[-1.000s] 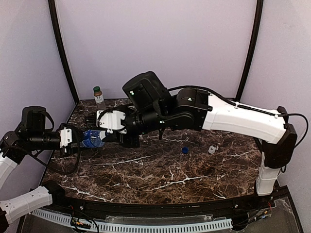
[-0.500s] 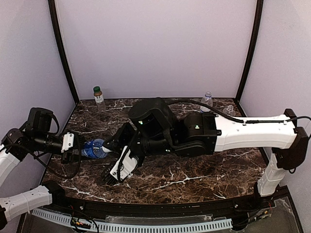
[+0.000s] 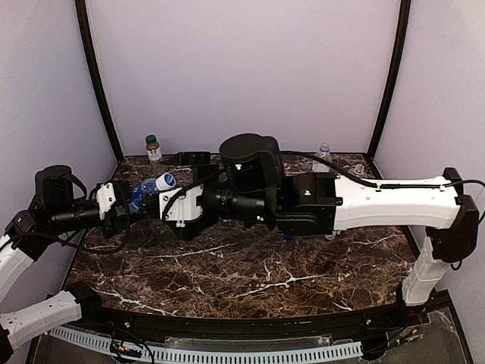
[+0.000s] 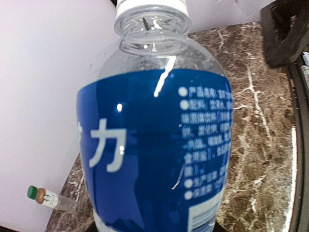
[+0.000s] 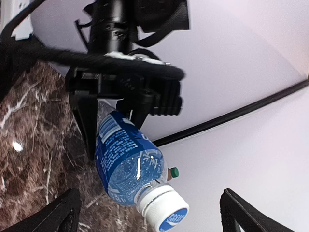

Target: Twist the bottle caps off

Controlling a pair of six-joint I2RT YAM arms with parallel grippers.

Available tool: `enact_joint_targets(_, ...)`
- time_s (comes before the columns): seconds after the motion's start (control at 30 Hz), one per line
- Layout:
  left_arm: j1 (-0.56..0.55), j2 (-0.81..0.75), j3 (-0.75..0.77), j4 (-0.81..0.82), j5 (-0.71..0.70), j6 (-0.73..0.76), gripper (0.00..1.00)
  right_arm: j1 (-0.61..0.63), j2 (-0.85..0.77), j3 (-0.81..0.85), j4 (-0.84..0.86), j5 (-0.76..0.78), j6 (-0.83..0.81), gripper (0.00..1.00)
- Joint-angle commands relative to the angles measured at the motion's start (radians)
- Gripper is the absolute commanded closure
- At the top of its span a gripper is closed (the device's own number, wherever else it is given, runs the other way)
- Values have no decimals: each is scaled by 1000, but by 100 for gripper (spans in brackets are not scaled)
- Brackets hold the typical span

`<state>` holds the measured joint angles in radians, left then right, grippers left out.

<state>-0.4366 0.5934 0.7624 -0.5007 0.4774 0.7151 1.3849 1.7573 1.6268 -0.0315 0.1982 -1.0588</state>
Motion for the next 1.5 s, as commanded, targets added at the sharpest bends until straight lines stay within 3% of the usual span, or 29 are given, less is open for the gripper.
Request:
enact_joint_targets(0.0, -2, -6, -49, 206, -186, 29, 76, -78, -66, 28, 43, -102, 509, 1)
enact_joint_targets(0.1, -2, -1, -70, 329, -319, 125, 77, -154, -46, 93, -12, -272, 876, 2)
enact_joint_targets(0.23, -13, 22, -106, 533, -515, 280, 81, -259, 83, 296, -180, -415, 1399, 10)
enact_joint_targets(0.33, -28, 34, -120, 604, -551, 417, 80, -271, 170, 399, -230, -414, 1550, 3)
enact_joint_targets(0.43, -53, 42, -138, 649, -574, 494, 79, -279, 208, 427, -191, -425, 1644, 5)
enact_joint_targets(0.57, -66, 46, -142, 662, -580, 530, 79, -299, 251, 471, -160, -478, 1713, 17)
enact_joint_targets(0.67, -70, 50, -144, 658, -580, 532, 79, -301, 264, 472, -140, -511, 1727, 32)
enact_joint_targets(0.9, -77, 49, -150, 654, -584, 520, 79, -302, 233, 389, -100, -506, 1747, 59)
enact_joint_targets(1.17, -79, 44, -151, 638, -582, 519, 79, -301, 186, 333, -101, -469, 1722, 56)
enact_joint_targets(1.37, -79, 45, -153, 633, -581, 521, 79, -301, 152, 304, -95, -458, 1688, 45)
enact_joint_targets(1.47, -79, 43, -155, 631, -579, 518, 79, -301, 148, 300, -90, -461, 1683, 47)
